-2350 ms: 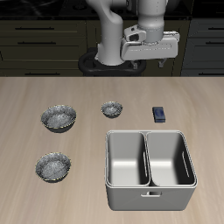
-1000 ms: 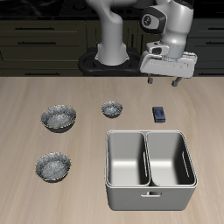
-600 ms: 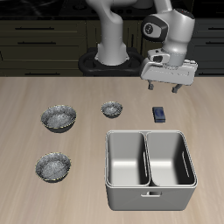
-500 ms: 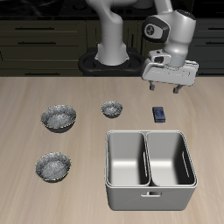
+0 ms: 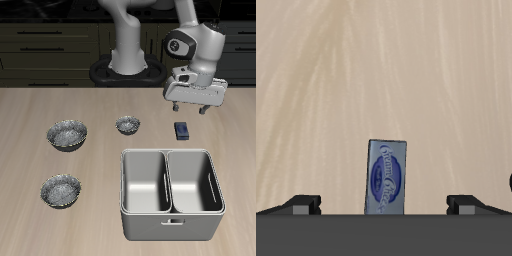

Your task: Place the cream cheese in the largest bowl

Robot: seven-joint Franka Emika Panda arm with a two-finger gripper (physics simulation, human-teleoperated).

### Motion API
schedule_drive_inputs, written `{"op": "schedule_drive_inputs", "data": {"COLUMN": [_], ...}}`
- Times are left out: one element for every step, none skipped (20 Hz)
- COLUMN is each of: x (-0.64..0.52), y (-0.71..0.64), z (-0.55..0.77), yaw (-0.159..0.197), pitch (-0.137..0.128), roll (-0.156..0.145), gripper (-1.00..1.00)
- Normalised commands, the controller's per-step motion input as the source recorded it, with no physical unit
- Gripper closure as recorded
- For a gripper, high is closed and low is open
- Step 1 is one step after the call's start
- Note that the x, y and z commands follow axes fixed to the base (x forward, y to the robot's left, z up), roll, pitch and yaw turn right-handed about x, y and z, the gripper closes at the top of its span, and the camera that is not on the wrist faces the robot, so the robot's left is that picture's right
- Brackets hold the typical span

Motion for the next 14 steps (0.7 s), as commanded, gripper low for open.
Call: {"op": "schedule_drive_inputs", "data": {"x": [-0.01,-0.02,-0.03,0.02,-0.03,0.01,-0.07,-0.06,0.0,0.02,0.04,0.06,-0.03,-0.02], "y": [0.01,0.05,-0.02,-0.04,-0.1,-0.03,-0.15,0.0,-0.13,-0.11,-0.25,-0.17,-0.12,-0.11], "z": [-0.16,-0.1,-0.19,-0.19,-0.25,-0.09,-0.49,-0.11,-0.25,-0.2,-0.31,-0.3,-0.25,-0.2], "yaw": [0.008,0.016,0.011,0.01,-0.011,0.01,-0.01,0.015,0.002,-0.035,0.023,-0.035,-0.062,0.019], "pitch": [0.051,-0.023,0.012,0.029,0.044,-0.012,0.103,-0.007,0.041,0.082,-0.085,0.12,0.105,-0.027], "roll": [0.036,0.009,-0.026,0.007,-0.005,-0.009,0.009,0.017,-0.039,0.015,-0.015,-0.02,0.076,-0.049], "gripper": [-1.0,-1.0,-1.0,-1.0,-1.0,-1.0,-1.0,-1.0,-1.0,-1.0,-1.0,-1.0,-1.0,-1.0]}}
